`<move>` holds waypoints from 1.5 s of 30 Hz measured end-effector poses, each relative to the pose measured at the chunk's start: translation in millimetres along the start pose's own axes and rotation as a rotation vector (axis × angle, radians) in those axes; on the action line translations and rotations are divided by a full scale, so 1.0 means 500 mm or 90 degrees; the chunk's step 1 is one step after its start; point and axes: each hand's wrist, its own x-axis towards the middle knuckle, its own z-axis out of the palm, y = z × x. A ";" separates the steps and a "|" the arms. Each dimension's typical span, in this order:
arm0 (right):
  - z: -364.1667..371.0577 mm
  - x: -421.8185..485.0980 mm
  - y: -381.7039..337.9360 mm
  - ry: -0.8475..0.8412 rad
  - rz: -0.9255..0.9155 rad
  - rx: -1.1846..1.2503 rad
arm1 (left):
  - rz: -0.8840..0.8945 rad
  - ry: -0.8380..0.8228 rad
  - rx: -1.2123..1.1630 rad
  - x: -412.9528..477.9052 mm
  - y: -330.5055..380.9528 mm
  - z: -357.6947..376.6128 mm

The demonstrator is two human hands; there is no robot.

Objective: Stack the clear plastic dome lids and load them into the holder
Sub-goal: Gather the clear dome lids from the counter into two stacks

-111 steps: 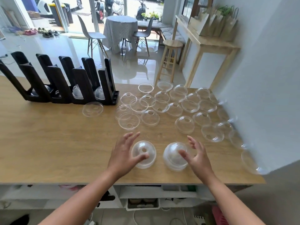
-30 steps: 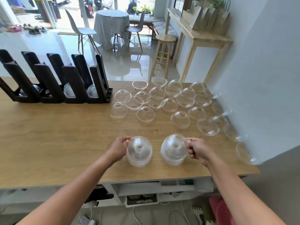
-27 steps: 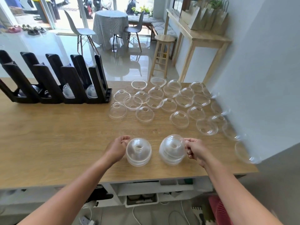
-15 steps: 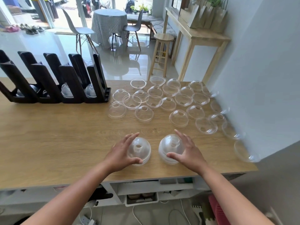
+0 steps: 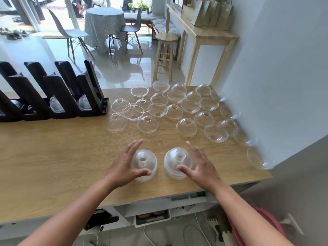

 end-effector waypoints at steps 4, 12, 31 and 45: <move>-0.063 -0.009 0.046 0.153 0.073 -0.048 | 0.079 0.121 0.049 0.065 0.077 -0.009; -0.185 -0.059 0.172 0.283 0.297 -0.244 | 0.285 -0.013 0.186 0.250 0.302 0.120; -0.224 -0.112 0.236 0.205 0.326 -0.341 | 0.280 -0.037 0.312 0.384 0.355 0.283; -0.223 0.011 0.019 0.210 0.303 0.446 | -0.051 0.071 -0.302 0.213 0.249 -0.051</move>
